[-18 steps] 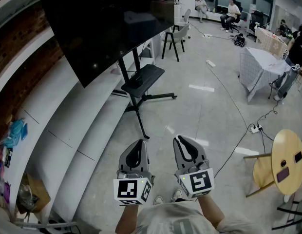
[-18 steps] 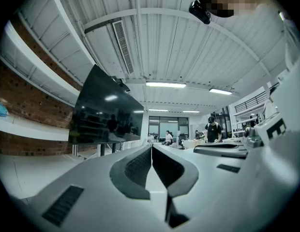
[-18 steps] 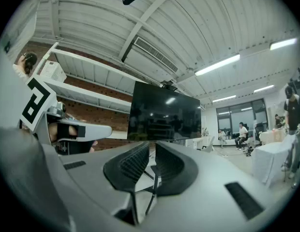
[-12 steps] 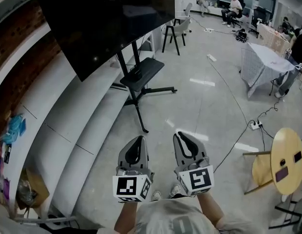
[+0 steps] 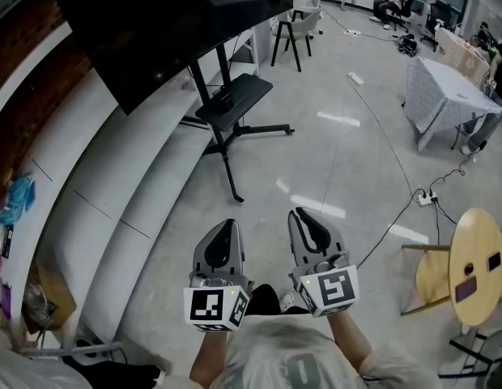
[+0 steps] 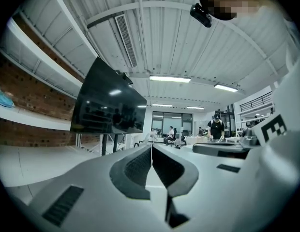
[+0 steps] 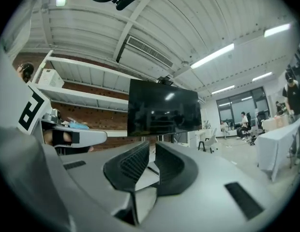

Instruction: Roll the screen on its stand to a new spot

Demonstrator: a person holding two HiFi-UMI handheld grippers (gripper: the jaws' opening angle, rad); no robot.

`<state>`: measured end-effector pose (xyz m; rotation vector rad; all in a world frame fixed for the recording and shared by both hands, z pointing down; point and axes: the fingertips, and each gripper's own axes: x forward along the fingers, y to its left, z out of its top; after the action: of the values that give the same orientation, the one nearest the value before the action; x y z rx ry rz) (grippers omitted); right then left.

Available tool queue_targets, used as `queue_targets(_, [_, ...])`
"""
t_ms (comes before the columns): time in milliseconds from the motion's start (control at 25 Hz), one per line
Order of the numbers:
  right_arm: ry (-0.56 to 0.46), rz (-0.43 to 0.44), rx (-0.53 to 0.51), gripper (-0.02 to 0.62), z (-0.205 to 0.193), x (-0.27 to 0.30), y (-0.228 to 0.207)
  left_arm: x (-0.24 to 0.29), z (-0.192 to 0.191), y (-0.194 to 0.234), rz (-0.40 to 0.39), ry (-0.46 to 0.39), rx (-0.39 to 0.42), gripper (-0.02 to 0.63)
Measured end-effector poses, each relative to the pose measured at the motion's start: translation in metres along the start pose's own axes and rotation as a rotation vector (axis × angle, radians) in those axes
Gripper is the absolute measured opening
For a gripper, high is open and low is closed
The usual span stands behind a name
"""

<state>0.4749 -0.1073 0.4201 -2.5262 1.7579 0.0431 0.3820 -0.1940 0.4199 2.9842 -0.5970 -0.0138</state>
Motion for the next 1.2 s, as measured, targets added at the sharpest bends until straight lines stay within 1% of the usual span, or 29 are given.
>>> queue_targets(80, [0.014,0.037,0.011,0.048,-0.007,0.002,0.005,-0.001,-0.002,0.005,0.018,0.005,-0.005,0.017])
queue_targets(160, [0.023,0.059,0.001,0.048,-0.007,0.01,0.01,0.002,-0.003,0.013,0.036,0.002,-0.014,0.017])
queue_targets(400, [0.022,0.036,-0.028,0.048,-0.01,0.054,0.0,0.033,-0.004,0.039,0.034,-0.016,-0.011,0.017])
queue_targets(560, [-0.008,0.032,-0.057,0.048,0.002,0.099,-0.014,0.072,0.012,0.064,0.025,-0.054,-0.014,0.017])
queue_targets(720, [-0.062,0.032,-0.109,0.048,0.022,0.159,-0.025,0.119,0.029,0.1,0.024,-0.096,0.0,0.017])
queue_targets(920, [-0.097,0.04,-0.097,0.048,0.035,0.25,-0.03,0.182,0.051,0.162,0.027,-0.117,0.018,0.017])
queue_targets(1040, [-0.119,0.061,-0.086,0.048,0.045,0.311,-0.025,0.218,0.075,0.202,0.029,-0.144,0.034,0.017])
queue_targets(1200, [-0.159,0.083,-0.093,0.048,0.062,0.385,-0.008,0.254,0.105,0.256,0.032,-0.177,0.041,0.017])
